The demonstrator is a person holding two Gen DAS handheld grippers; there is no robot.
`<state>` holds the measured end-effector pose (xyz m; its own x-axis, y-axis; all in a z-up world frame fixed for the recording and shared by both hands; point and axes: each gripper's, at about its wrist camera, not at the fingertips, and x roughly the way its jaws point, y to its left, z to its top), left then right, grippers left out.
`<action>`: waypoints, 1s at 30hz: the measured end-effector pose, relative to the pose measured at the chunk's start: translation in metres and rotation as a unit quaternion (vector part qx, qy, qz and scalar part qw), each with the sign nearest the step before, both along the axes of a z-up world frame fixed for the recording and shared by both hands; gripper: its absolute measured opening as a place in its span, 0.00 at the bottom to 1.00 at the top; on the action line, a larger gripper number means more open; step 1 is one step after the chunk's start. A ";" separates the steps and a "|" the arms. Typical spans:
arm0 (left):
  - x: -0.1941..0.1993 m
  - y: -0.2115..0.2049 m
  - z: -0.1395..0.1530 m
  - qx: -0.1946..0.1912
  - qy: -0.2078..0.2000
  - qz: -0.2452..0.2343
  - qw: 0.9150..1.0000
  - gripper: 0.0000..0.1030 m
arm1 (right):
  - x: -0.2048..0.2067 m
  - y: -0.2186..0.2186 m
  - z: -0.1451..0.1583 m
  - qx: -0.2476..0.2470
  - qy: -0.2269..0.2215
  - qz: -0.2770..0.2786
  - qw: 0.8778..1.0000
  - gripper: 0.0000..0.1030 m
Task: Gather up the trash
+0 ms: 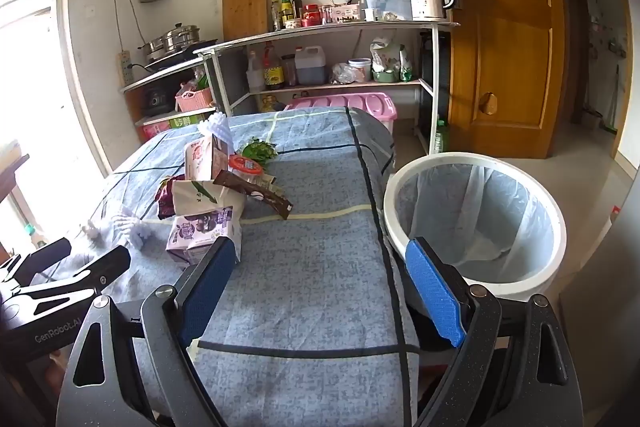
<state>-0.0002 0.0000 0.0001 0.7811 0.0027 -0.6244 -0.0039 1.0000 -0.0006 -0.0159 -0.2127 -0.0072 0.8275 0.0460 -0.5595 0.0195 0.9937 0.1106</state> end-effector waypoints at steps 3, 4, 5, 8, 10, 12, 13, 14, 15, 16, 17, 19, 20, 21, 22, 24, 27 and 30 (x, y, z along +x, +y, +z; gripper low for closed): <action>0.000 0.000 0.000 0.000 0.002 0.000 1.000 0.98 | 0.001 -0.001 0.000 0.000 0.006 0.000 1.000 0.85; 0.000 0.000 0.000 0.002 0.001 0.000 1.000 0.98 | 0.001 -0.002 0.000 0.000 0.006 0.000 1.000 0.85; 0.000 0.000 0.000 0.002 0.001 0.000 1.000 0.98 | 0.001 -0.001 0.000 0.000 0.006 0.000 1.000 0.85; 0.000 0.000 0.000 0.000 0.002 0.000 1.000 0.98 | 0.000 -0.001 0.000 0.003 0.003 0.000 1.000 0.85; 0.000 0.001 0.001 -0.001 0.004 0.000 1.000 0.98 | 0.000 0.002 0.000 0.002 0.004 0.001 1.000 0.85; -0.001 0.002 0.001 -0.001 0.004 0.000 1.000 0.98 | -0.002 -0.003 0.003 0.004 0.004 0.001 1.000 0.85; -0.001 0.003 0.002 -0.002 0.004 0.000 1.000 0.98 | -0.002 -0.003 0.001 0.006 0.004 0.001 1.000 0.85; -0.001 0.004 0.002 -0.002 0.003 0.001 1.000 0.98 | -0.002 -0.003 0.001 0.006 0.004 0.001 1.000 0.85; -0.001 0.005 0.002 -0.002 0.003 0.000 1.000 0.98 | -0.002 -0.002 0.001 0.005 0.004 0.001 1.000 0.85; -0.002 0.005 0.003 -0.002 0.003 0.001 1.000 0.98 | -0.002 -0.002 0.001 0.005 0.005 0.001 1.000 0.85; -0.002 0.006 0.003 -0.002 0.004 0.001 1.000 0.98 | -0.002 -0.001 0.001 0.005 0.006 0.001 1.000 0.85; -0.002 0.008 0.004 -0.002 0.003 0.000 1.000 0.98 | 0.002 0.001 0.000 0.004 0.007 0.002 1.000 0.85; -0.002 0.002 0.001 0.001 0.003 0.000 1.000 0.98 | 0.002 0.002 0.000 0.004 0.006 0.003 1.000 0.85; 0.002 0.000 0.002 0.003 0.003 0.000 1.000 0.98 | 0.002 0.001 0.000 0.004 0.006 0.003 1.000 0.85; 0.002 0.000 0.002 0.002 0.004 0.000 1.000 0.98 | 0.001 0.001 0.000 0.004 0.006 0.002 1.000 0.85; 0.001 0.001 0.001 0.001 0.004 0.001 1.000 0.98 | 0.001 0.000 0.000 0.005 0.006 0.002 1.000 0.85; 0.000 0.001 0.003 0.001 0.003 0.001 1.000 0.98 | 0.000 0.000 0.000 0.005 0.006 0.001 1.000 0.85; 0.001 0.003 0.002 0.001 0.004 0.001 1.000 0.98 | 0.000 -0.001 0.000 0.005 0.006 0.002 1.000 0.85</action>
